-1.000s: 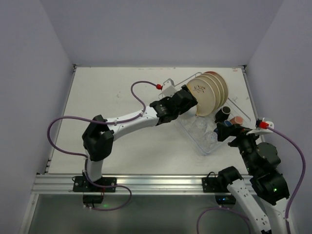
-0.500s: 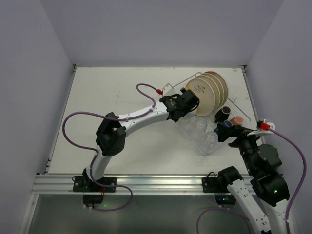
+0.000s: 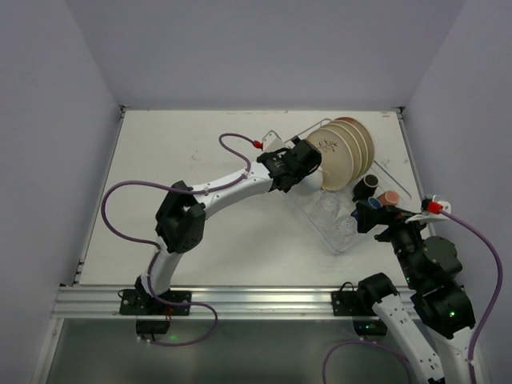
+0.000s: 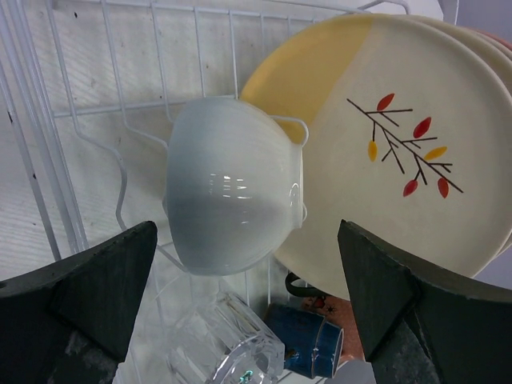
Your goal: Unload the mixed dishes from the dish rack
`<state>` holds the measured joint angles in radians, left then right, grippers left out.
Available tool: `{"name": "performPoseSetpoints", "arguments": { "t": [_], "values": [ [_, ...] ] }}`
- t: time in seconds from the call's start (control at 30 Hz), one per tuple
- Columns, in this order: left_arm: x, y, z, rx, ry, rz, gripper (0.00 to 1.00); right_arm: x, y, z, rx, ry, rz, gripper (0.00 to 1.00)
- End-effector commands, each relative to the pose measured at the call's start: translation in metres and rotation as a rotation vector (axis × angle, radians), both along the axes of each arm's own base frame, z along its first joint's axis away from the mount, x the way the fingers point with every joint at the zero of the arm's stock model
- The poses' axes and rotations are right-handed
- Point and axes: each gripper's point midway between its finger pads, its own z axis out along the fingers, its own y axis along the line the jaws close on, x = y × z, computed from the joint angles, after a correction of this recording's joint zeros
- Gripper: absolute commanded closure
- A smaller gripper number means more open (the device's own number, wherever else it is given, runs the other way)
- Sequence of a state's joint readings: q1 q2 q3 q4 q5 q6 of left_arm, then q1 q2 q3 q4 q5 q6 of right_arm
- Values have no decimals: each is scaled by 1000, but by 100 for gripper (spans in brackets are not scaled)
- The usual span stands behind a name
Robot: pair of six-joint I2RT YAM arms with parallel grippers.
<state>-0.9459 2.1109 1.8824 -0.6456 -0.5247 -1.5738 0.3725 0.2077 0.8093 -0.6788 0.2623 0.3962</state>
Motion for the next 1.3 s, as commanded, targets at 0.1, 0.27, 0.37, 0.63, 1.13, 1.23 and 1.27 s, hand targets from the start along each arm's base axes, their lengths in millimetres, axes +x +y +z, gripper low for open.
{"name": "performPoseSetpoints", "arguments": {
  "t": [0.1, 0.27, 0.37, 0.63, 1.13, 1.23, 1.27],
  "values": [
    [13, 2, 3, -9, -44, 21, 0, 3, 4, 12, 16, -37, 17, 1],
    [13, 0, -7, -20, -19, 23, 0, 4, 5, 11, 15, -36, 19, 1],
    [16, -4, -12, -31, -14, 18, 0, 4, 5, 11, 16, -37, 19, 1],
    [24, -12, -21, -29, -52, -32, 0, 2, 8, 12, 12, -40, 39, 1],
    [27, -18, -6, -144, -227, -137, 0, 3, 16, 10, 0, -38, 83, 1],
    [28, -20, 3, -185, -275, -149, 0, 3, 16, 11, -2, -39, 88, 1],
    [28, -20, 6, -199, -293, -153, 0, 3, 16, 11, -4, -38, 88, 1]
  ]
}}
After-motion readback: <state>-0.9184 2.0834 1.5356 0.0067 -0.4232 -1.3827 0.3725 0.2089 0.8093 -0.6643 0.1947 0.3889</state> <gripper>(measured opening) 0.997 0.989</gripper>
